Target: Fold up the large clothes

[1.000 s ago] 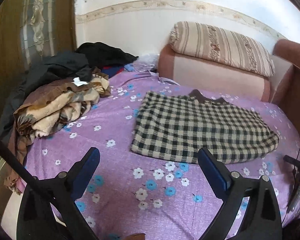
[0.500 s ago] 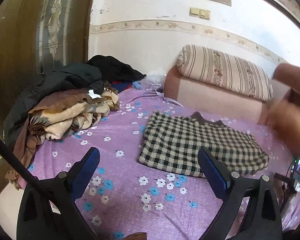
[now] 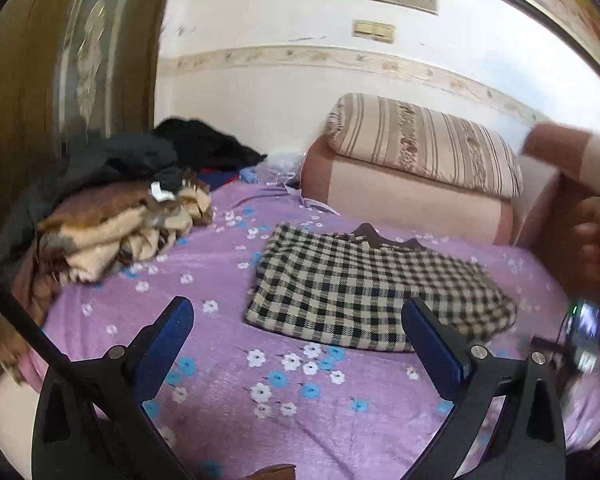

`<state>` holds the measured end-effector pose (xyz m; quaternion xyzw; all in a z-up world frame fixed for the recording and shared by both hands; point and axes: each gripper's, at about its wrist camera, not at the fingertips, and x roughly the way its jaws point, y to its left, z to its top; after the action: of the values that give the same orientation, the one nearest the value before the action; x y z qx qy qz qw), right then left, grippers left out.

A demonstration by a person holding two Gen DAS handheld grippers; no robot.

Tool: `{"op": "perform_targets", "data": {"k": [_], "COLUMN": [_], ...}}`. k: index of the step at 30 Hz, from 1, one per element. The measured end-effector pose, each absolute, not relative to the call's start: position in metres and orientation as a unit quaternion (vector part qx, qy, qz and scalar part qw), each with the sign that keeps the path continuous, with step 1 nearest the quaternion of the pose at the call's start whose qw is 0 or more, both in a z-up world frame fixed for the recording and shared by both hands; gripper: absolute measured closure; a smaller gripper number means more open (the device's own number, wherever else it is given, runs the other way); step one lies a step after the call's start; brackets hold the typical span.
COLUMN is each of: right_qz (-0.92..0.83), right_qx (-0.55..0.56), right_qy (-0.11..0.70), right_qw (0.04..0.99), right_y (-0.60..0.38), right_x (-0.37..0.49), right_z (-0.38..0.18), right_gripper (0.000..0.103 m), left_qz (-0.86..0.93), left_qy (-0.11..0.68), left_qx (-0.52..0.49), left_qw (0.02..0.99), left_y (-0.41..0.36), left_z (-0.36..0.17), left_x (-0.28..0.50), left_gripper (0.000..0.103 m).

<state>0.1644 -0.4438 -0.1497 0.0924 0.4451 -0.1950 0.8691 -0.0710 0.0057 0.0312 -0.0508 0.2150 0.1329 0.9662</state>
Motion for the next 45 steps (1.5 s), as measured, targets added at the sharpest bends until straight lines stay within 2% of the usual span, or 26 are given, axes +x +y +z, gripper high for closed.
{"op": "perform_targets", "data": {"k": [3, 9, 24, 30, 33, 36, 42, 45], "right_qz": [-0.195, -0.195, -0.189, -0.157, -0.135, -0.132, -0.054, -0.037], "right_qx": [0.092, 0.092, 0.102, 0.124, 0.090, 0.088, 0.160, 0.123], "right_qy": [0.445, 0.445, 0.442, 0.487, 0.497, 0.478, 0.389, 0.368], "right_qw": [0.869, 0.869, 0.871, 0.850, 0.853, 0.864, 0.905, 0.921], "right_y": [-0.444, -0.443, -0.447, -0.453, -0.444, -0.431, -0.385, -0.346], "right_x": [0.164, 0.164, 0.162, 0.161, 0.153, 0.127, 0.041, 0.012], "right_z": [-0.150, -0.150, -0.151, -0.147, -0.143, -0.135, -0.102, -0.092], "right_gripper": [0.000, 0.000, 0.000, 0.000, 0.000, 0.000, 0.001, 0.001], "left_qz": [0.131, 0.103, 0.106, 0.109, 0.102, 0.103, 0.089, 0.079], "left_qy": [0.211, 0.268, 0.315, 0.325, 0.332, 0.338, 0.347, 0.351], "left_qx": [-0.020, -0.032, -0.006, -0.009, -0.010, -0.007, -0.025, -0.029], "left_qw": [0.968, 0.957, 0.943, 0.939, 0.938, 0.935, 0.933, 0.933], "left_y": [-0.007, -0.021, -0.049, -0.052, -0.053, -0.054, -0.053, -0.056], "left_z": [0.025, 0.006, -0.002, -0.006, -0.007, -0.010, -0.014, -0.017], "left_x": [-0.075, -0.071, -0.080, -0.077, -0.075, -0.074, -0.073, -0.073], "left_gripper": [0.000, 0.000, 0.000, 0.000, 0.000, 0.000, 0.000, 0.000]}}
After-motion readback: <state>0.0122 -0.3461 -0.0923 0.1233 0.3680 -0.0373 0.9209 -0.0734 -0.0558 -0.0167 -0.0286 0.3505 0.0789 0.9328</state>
